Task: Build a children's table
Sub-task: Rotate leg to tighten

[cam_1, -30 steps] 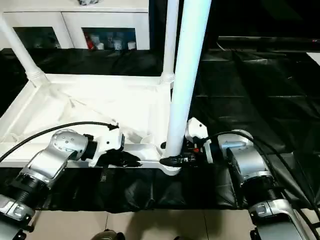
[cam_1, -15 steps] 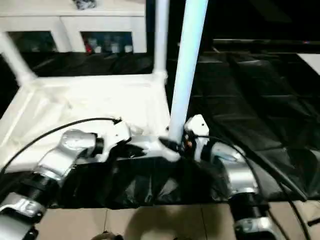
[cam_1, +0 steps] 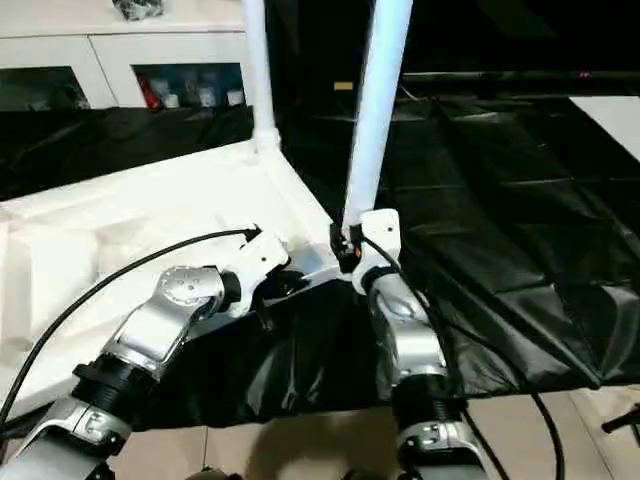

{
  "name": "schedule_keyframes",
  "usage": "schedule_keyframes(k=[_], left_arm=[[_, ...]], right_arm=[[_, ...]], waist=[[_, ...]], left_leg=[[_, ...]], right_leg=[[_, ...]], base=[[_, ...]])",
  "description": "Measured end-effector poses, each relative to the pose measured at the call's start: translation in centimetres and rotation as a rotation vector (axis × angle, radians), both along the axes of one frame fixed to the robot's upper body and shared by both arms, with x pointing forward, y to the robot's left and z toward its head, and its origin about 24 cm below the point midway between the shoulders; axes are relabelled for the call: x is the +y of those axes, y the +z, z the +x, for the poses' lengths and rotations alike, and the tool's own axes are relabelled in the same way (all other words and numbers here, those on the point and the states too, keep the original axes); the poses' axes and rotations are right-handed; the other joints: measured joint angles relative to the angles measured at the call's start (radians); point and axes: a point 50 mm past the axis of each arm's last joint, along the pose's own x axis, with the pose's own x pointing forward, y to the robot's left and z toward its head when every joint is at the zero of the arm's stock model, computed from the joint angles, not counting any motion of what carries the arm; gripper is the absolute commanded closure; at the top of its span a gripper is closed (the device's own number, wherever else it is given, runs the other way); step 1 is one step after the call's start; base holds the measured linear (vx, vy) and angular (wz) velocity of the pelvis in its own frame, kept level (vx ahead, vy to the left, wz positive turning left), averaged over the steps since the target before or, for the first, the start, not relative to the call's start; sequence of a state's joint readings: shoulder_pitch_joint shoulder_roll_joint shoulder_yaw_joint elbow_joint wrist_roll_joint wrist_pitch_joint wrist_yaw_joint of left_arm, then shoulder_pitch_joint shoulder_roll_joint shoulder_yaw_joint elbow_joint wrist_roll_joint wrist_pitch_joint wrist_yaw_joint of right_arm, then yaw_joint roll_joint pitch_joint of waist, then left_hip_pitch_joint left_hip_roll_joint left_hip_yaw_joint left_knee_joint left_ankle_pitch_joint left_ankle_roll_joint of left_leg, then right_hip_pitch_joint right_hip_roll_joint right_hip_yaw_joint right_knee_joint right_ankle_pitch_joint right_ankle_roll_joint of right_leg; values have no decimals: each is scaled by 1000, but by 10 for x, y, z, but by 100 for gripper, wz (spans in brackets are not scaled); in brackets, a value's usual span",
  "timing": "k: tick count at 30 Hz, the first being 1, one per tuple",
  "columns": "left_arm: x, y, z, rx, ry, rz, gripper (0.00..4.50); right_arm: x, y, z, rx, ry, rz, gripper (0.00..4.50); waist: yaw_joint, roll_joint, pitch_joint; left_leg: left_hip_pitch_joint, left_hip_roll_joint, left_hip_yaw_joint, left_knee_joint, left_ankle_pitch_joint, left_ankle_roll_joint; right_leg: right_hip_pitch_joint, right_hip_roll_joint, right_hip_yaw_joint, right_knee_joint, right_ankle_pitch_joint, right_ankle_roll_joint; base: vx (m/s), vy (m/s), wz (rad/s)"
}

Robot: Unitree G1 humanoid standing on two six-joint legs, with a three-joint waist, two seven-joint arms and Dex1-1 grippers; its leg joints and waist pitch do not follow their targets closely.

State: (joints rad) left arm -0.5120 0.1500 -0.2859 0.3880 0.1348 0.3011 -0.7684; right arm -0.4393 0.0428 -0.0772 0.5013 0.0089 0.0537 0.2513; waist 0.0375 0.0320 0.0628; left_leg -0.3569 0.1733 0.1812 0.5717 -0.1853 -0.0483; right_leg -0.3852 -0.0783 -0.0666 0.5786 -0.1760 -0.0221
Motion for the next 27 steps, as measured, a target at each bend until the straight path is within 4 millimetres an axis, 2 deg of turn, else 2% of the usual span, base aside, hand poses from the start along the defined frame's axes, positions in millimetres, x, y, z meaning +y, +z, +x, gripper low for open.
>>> schedule_keyframes(k=[1, 6, 9, 14, 23, 24, 27], left_arm=[[0, 1, 0, -3, 1, -3, 450], [1, 1, -1, -15, -11, -11, 450], [5, 1, -2, -18, -35, -18, 450], [18, 4, -7, -14, -114, -17, 450], [46, 5, -18, 33, -282, 11, 450], [48, 5, -19, 39, -293, 14, 450], [55, 5, -20, 62, -336, 27, 450]], right_arm=[[0, 1, -1, -3, -4, 11, 146], [-2, 2, -4, -14, 15, 23, 131], [-9, 1, -8, -21, 98, -18, 131], [-21, 4, -12, -19, 319, -98, 131], [-33, 8, -23, 70, 781, -166, 131], [-34, 8, -25, 81, 816, -167, 157], [-39, 10, -29, 115, 913, -176, 164]], waist=[[0, 3, 0], [1, 7, 0], [0, 6, 0], [-1, 3, 0], [20, 2, 1], [22, 1, 2], [28, 2, 2]], left_leg=[[0, 0, 0, -2, 0, 0], [-2, 0, 0, -6, 0, 0], [-6, 0, 0, -6, 0, 0], [-12, 1, 0, -5, 3, 5], [-14, 2, 1, 3, 3, 4], [-13, 3, 1, 5, 2, 4], [-13, 3, 0, 9, 1, 1]], right_leg=[[0, 0, 0, -1, 0, 1], [-4, 1, -1, -1, -1, 2], [-7, 1, -1, -1, -2, 3], [-15, 1, -1, 1, -2, 3], [-15, 1, -1, 7, -1, 2], [-15, 1, -1, 9, -1, 2], [-15, 1, 0, 15, -1, 2]], base=[[0, 0, 0], [0, 0, 0], [0, 0, 0], [0, 0, 0], [0, 0, 0], [0, 0, 0], [0, 0, 0]])
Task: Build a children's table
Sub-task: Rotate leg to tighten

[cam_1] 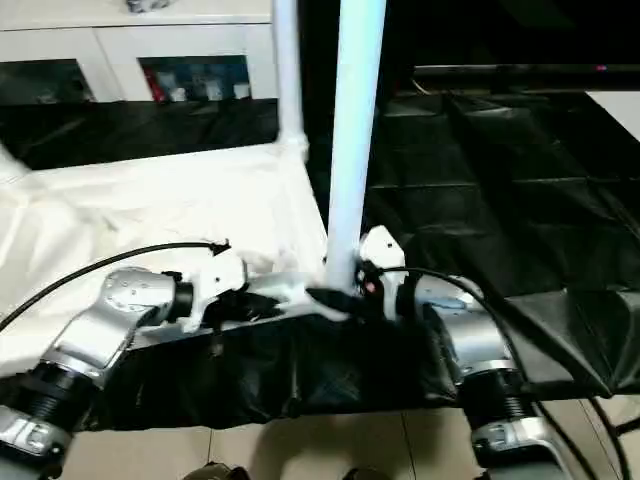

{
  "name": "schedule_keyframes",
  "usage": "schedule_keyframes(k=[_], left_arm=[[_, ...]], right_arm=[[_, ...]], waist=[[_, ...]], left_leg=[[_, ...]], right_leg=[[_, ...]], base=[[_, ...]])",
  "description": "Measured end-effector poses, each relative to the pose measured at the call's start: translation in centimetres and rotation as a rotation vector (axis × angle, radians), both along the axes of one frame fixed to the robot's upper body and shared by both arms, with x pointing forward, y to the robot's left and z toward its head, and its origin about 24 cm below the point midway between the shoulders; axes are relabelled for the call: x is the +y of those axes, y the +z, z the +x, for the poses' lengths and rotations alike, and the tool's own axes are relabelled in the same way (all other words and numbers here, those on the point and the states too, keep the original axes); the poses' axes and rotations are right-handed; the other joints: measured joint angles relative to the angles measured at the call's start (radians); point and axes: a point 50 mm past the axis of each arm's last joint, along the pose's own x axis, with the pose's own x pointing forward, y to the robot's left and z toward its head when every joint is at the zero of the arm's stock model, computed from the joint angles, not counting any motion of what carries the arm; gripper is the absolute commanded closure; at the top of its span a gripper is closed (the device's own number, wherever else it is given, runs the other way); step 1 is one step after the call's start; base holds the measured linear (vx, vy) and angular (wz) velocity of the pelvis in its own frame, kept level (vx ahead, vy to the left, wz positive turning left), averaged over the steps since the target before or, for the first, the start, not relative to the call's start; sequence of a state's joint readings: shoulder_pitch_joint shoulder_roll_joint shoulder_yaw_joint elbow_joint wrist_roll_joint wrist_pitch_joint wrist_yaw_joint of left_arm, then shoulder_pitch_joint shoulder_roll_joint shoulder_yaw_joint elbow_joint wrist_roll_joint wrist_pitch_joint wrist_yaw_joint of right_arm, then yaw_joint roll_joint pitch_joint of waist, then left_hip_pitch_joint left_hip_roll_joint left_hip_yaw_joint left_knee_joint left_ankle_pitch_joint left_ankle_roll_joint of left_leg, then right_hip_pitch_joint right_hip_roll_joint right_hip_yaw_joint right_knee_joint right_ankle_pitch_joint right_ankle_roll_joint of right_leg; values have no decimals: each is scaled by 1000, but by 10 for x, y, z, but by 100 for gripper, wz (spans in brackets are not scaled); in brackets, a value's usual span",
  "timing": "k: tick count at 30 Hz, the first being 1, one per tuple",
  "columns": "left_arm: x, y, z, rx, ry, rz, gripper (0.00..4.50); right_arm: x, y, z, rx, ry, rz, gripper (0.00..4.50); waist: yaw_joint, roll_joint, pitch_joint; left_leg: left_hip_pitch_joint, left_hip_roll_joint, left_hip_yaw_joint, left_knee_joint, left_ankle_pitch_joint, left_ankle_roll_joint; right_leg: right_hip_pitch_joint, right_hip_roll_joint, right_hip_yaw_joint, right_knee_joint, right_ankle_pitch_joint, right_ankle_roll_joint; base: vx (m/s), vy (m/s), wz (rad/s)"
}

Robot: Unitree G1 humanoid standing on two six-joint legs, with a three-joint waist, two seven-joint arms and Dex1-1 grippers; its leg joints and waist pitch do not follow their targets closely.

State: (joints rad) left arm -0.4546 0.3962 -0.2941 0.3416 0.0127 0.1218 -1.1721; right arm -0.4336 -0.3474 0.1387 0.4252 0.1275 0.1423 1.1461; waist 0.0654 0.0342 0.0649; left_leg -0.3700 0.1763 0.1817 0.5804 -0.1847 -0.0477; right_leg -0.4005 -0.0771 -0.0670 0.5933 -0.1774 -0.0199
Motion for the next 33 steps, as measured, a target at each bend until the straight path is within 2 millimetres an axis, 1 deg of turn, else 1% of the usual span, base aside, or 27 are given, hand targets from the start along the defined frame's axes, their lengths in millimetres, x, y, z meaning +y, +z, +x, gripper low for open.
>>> schedule_keyframes(k=[2, 4, 6, 8, 9, 14, 17, 19, 21, 22, 24, 25, 27, 28, 31, 33], left_arm=[[2, 1, 0, 18, -46, 11, 450], [3, 1, 0, 28, -64, 14, 450], [3, 0, 0, 33, -76, 16, 450], [3, 1, 0, 31, -85, 16, 450], [3, 1, 1, 31, -87, 16, 450], [2, 0, 3, 41, -74, 1, 450], [0, -3, 7, 26, -10, -7, 450], [-4, -4, 10, 9, 61, -15, 450], [-11, -5, 13, 0, 112, -26, 450], [-16, -6, 14, -9, 141, -31, 450], [-22, -6, 15, -20, 179, -31, 450], [-27, -6, 16, -33, 207, -31, 450], [-32, -7, 16, -44, 240, -32, 450], [-35, -8, 16, -47, 263, -34, 450], [-41, -9, 16, -52, 297, -32, 450], [-41, -9, 16, -53, 309, -28, 450]], right_arm=[[-2, 2, -3, 24, 81, -17, 181], [-2, 3, -5, 33, 114, -11, 205], [-3, 6, -6, 28, 145, -10, 206], [-2, 7, -6, 23, 158, -12, 212], [-2, 7, -6, 23, 159, -11, 235], [1, 6, -5, 10, 134, -7, 249], [3, 2, -2, -11, 22, 14, 251], [6, -3, 3, -35, -121, 46, 252], [8, -6, 6, -49, -246, 69, 254], [9, -9, 7, -52, -337, 96, 254], [12, -11, 9, -63, -439, 115, 255], [15, -13, 11, -70, -520, 132, 255], [19, -14, 13, -80, -609, 141, 255], [23, -15, 15, -81, -671, 151, 255], [31, -16, 18, -85, -767, 153, 255], [36, -16, 21, -86, -804, 149, 255]], waist=[[10, 0, 0], [18, 0, 0], [24, 0, 0], [25, 1, 0], [25, 1, 0], [24, -1, -1], [23, -2, -1], [21, -5, -2], [15, -6, -2], [14, -7, -3], [9, -7, -3], [7, -8, -4], [4, -8, -5], [-1, -8, -6], [-8, -7, -8], [-13, -6, -8]], left_leg=[[0, 0, 0, 1, 0, 0], [0, 1, 0, 3, 0, 0], [1, 1, 0, 4, 0, 0], [1, 1, 0, 6, 0, 0], [0, 1, 0, 6, 0, 0], [1, 1, 0, 8, 0, 0], [2, 1, 0, 7, 0, -1], [3, 1, 0, 7, 1, -2], [4, 1, 0, 7, 1, -2], [4, 1, 0, 7, 1, -2], [4, 1, 0, 7, 1, -2], [4, 1, 0, 7, 1, -2], [4, 1, 0, 7, 1, -2], [4, 1, 0, 7, 1, -2], [4, 0, -1, 7, 1, -2], [4, 0, -1, 6, 1, -2]], right_leg=[[0, 0, 0, 1, 0, 0], [0, 0, 0, 3, 1, -1], [1, 0, 0, 4, 1, -1], [1, 0, 0, 5, 1, -1], [1, 0, 0, 5, 1, -1], [1, 0, 0, 7, 1, -1], [1, 0, 0, 8, 2, -3], [1, 0, 0, 9, 0, 0], [2, 0, 1, 8, 0, 0], [2, 0, 1, 8, 0, 1], [2, 0, 1, 7, 0, 1], [2, 0, 1, 7, 0, 1], [3, 0, 1, 7, 0, 1], [3, 0, 1, 7, 0, 1], [3, 0, 1, 6, 0, 1], [3, 0, 1, 6, 0, 1]], base=[[0, 0, 0], [0, 0, 0], [0, 0, 0], [0, 0, 0], [0, 0, 0], [0, 0, 0], [0, 0, 0], [0, 0, 0], [0, 0, 0], [0, 0, 0], [0, 0, 0], [0, 0, 0], [0, 0, 0], [0, 0, 0], [0, 0, 0], [0, 0, 0]])
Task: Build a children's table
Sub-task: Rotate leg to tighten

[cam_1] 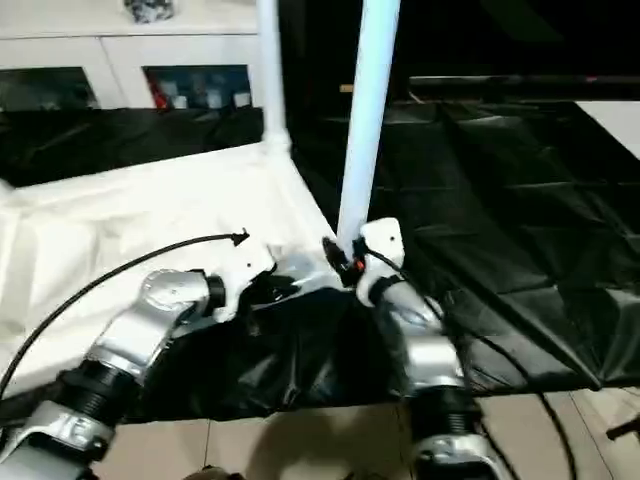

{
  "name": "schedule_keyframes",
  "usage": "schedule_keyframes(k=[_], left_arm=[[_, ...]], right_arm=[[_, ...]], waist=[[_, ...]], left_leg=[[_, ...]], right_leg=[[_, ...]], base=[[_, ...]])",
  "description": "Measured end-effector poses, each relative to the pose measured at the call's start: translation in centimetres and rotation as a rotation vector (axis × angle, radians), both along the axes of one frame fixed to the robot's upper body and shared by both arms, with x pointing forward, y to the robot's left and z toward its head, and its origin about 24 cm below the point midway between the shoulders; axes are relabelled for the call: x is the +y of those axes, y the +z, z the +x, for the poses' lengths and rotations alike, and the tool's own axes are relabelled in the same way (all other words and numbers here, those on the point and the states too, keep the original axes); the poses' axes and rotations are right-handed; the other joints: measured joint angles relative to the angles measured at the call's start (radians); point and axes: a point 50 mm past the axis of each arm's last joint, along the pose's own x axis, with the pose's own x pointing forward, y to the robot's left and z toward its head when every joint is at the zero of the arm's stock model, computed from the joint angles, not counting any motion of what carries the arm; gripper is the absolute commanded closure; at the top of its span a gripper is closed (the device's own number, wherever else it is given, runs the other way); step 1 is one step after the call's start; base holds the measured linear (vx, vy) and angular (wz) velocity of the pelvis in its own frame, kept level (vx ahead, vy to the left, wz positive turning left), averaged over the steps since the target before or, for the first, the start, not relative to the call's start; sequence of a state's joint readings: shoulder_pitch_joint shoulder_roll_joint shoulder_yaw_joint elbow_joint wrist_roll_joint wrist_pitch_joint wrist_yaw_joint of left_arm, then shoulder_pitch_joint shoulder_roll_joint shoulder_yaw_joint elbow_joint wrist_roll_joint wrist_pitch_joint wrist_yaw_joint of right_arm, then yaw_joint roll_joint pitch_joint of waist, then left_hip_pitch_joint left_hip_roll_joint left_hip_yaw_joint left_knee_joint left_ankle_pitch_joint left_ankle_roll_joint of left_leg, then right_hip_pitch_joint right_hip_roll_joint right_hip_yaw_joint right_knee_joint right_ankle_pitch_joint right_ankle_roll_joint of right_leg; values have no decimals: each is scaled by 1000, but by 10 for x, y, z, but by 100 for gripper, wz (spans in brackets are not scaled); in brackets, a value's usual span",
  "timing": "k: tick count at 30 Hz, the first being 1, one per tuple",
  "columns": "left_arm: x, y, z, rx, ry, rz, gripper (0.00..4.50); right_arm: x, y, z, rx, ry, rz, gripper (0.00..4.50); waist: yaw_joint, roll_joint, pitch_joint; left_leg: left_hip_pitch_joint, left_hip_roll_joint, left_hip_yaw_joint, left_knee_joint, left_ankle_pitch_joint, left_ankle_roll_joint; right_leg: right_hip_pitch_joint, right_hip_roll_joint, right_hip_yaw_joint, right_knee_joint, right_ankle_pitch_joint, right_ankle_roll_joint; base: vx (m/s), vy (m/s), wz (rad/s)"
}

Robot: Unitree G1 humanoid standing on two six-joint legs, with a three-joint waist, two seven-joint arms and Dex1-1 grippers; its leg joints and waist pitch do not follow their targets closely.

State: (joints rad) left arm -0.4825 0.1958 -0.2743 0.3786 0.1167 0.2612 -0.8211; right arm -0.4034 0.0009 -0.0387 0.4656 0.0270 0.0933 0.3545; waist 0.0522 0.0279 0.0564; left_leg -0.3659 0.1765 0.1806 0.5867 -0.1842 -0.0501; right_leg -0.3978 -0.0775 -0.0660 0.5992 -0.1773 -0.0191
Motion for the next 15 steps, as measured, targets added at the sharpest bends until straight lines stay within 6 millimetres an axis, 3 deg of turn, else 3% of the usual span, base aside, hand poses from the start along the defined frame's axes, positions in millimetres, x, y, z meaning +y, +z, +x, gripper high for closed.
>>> schedule_keyframes(k=[3, 6, 10, 15], left_arm=[[0, 0, 0, 0, 0, 0, 450], [0, 0, 0, 1, -1, 0, 450], [4, 1, -1, 11, -27, 2, 450], [9, 2, -6, 35, -83, -32, 450]], right_arm=[[1, 0, 0, 3, -7, 5, 255], [1, 0, 0, 4, -9, 15, 181], [2, 0, -1, -15, 37, 17, 161], [-7, 0, -3, -27, 171, -52, 161]], waist=[[-1, 0, 0], [-1, 1, 0], [-8, 8, -2], [-8, 9, -2]], left_leg=[[0, 0, -1, -1, 0, 0], [0, 0, -1, -1, 0, 0], [-1, 0, -1, -2, 0, 0], [-4, 0, -1, -5, 0, 0]], right_leg=[[0, 0, 0, 0, 0, 0], [0, 0, 0, 0, 0, 0], [-1, 0, 0, -3, 0, 0], [-2, 0, -1, -5, 0, -1]], base=[[0, 0, 0], [0, 0, 0], [0, 0, 0], [0, 0, 0]])
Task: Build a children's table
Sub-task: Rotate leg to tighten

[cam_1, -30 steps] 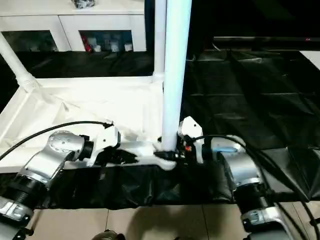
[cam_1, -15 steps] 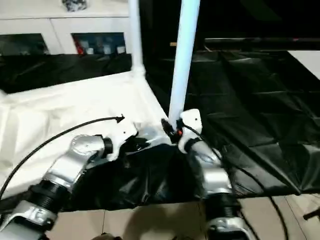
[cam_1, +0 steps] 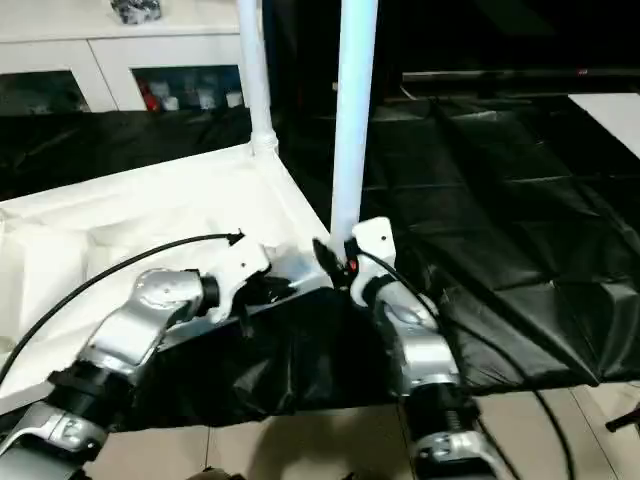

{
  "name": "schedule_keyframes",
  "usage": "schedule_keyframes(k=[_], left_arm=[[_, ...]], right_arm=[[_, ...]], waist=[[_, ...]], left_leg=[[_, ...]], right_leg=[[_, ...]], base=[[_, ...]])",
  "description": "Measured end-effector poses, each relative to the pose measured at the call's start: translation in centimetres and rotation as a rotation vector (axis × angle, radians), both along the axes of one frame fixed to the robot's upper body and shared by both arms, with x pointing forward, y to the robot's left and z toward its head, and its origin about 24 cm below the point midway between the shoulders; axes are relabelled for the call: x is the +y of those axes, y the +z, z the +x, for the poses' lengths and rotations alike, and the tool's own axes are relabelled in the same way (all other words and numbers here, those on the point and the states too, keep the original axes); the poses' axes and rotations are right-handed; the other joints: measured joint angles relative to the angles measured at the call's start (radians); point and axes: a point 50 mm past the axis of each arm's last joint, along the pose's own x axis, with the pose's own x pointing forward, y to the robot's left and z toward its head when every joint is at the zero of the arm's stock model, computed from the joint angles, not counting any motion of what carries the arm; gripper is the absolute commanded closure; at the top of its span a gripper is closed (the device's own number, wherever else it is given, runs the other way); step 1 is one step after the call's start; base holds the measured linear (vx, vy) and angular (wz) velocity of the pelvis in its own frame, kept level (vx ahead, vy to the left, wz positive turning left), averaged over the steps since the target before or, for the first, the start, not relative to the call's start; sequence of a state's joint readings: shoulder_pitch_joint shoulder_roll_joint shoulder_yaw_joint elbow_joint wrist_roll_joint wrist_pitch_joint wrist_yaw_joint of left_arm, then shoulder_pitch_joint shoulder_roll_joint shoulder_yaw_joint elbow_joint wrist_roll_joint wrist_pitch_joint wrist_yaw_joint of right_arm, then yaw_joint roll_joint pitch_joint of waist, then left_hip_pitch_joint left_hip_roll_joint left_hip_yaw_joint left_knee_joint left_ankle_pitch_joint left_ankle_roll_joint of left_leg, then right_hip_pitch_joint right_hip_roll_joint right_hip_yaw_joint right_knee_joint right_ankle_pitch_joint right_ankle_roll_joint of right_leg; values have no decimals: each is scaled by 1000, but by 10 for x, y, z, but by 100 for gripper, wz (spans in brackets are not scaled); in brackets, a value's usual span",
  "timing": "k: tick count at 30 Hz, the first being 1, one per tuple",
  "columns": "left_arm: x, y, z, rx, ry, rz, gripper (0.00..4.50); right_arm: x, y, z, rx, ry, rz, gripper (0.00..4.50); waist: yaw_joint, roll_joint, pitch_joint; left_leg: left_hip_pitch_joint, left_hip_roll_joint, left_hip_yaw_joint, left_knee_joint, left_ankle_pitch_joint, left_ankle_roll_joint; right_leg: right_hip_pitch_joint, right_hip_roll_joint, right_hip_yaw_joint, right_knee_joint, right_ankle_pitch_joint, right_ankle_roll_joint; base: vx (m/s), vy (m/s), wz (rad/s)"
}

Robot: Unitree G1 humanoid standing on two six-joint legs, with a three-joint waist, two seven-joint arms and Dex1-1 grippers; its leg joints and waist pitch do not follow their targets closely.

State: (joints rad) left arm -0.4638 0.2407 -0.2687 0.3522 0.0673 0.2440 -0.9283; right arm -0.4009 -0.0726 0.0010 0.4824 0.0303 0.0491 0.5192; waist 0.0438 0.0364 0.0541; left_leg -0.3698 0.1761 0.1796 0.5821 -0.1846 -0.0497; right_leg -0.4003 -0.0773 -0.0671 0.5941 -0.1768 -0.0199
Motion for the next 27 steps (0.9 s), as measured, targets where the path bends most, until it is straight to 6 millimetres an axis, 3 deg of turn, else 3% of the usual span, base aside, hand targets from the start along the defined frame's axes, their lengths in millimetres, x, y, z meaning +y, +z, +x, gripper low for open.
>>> schedule_keyframes(k=[9, 18, 20, 21, 23, 27], left_arm=[[19, 0, -7, 29, -93, -7, 450], [33, 1, -11, 66, -238, 28, 450], [33, 2, -11, 73, -255, 36, 450], [34, 2, -10, 74, -265, 38, 450], [33, 2, -10, 77, -290, 42, 450], [34, 2, -10, 81, -304, 42, 450]], right_arm=[[-15, 6, -6, 36, 372, -93, 161], [-27, 14, -18, 119, 726, -119, 161], [-28, 17, -18, 131, 766, -125, 161], [-29, 17, -19, 136, 781, -128, 187], [-32, 19, -20, 146, 813, -138, 196], [-32, 19, -21, 149, 833, -140, 218]], waist=[[9, 1, 1], [28, 5, 2], [34, 7, 2], [39, 8, 2], [47, 9, 2], [51, 9, 1]], left_leg=[[1, 0, 0, -1, 0, 1], [1, 1, 0, 2, 0, 1], [1, 1, 0, 2, 0, 1], [1, 1, 0, 2, 0, 1], [1, 1, 0, 1, 0, 1], [1, 1, 0, 2, 0, 1]], right_leg=[[-1, 0, -1, 2, -1, -1], [1, 0, -1, 2, 1, -3], [1, 0, -1, 2, 1, -3], [1, 0, -1, 2, 1, -3], [1, 0, -1, 2, 1, -3], [1, 0, -1, 2, 1, -3]], base=[[0, 0, 0], [0, 0, 0], [0, 0, 0], [0, 0, 0], [0, 0, 0], [0, 0, 0]])
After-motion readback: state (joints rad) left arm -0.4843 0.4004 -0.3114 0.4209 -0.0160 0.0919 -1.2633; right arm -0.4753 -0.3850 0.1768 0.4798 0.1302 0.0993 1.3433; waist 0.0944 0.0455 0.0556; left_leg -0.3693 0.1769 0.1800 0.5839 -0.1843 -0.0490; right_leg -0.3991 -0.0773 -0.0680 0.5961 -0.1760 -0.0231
